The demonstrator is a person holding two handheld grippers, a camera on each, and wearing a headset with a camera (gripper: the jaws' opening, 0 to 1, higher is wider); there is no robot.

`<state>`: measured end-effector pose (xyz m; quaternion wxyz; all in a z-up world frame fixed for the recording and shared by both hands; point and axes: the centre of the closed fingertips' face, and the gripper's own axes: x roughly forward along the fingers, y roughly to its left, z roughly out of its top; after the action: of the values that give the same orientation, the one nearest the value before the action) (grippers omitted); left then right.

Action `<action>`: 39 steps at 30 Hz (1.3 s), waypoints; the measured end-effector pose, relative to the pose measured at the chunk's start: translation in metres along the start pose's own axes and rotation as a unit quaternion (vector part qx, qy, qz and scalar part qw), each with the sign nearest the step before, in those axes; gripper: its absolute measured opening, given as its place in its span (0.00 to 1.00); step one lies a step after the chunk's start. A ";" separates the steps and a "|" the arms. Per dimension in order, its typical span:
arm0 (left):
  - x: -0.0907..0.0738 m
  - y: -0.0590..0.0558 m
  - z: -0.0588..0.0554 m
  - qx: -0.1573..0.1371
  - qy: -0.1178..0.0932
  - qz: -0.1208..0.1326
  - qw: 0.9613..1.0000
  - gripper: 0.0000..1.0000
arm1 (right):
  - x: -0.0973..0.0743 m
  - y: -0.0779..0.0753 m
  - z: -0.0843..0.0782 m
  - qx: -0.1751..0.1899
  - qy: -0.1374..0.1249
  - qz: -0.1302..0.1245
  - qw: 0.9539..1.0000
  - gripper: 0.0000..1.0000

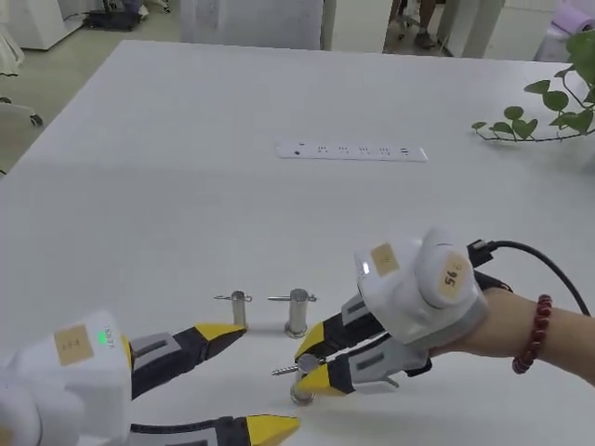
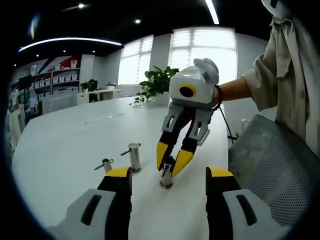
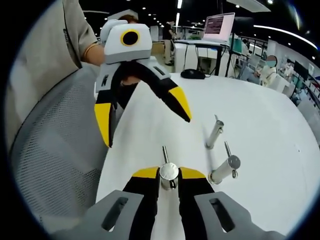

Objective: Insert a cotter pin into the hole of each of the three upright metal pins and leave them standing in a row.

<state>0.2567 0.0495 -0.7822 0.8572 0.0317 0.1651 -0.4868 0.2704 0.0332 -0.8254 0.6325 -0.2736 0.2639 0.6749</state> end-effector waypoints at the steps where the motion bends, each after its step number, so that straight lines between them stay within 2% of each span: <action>1: 0.000 0.000 0.000 -0.001 0.000 0.000 1.000 0.59 | 0.001 0.000 0.000 0.000 -0.001 0.000 1.000 0.16; 13: -0.006 0.000 -0.002 -0.004 0.003 0.007 1.000 0.58 | 0.001 0.000 0.000 -0.001 -0.014 -0.010 1.000 0.14; 28: -0.008 0.000 -0.002 -0.010 0.002 0.012 1.000 0.58 | -0.003 -0.001 -0.003 0.004 -0.006 -0.017 1.000 0.13; 30: -0.009 0.002 -0.003 -0.008 0.004 0.016 1.000 0.58 | -0.010 -0.006 -0.008 0.006 0.002 -0.027 1.000 0.13; 39: -0.008 0.001 -0.003 -0.010 0.003 0.014 1.000 0.59 | -0.021 -0.020 -0.015 0.017 0.009 -0.043 0.999 0.13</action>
<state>0.2531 0.0572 -0.7825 0.8635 0.0274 0.1721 -0.4733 0.2920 0.0092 -0.8213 0.6629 -0.2799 0.2685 0.6404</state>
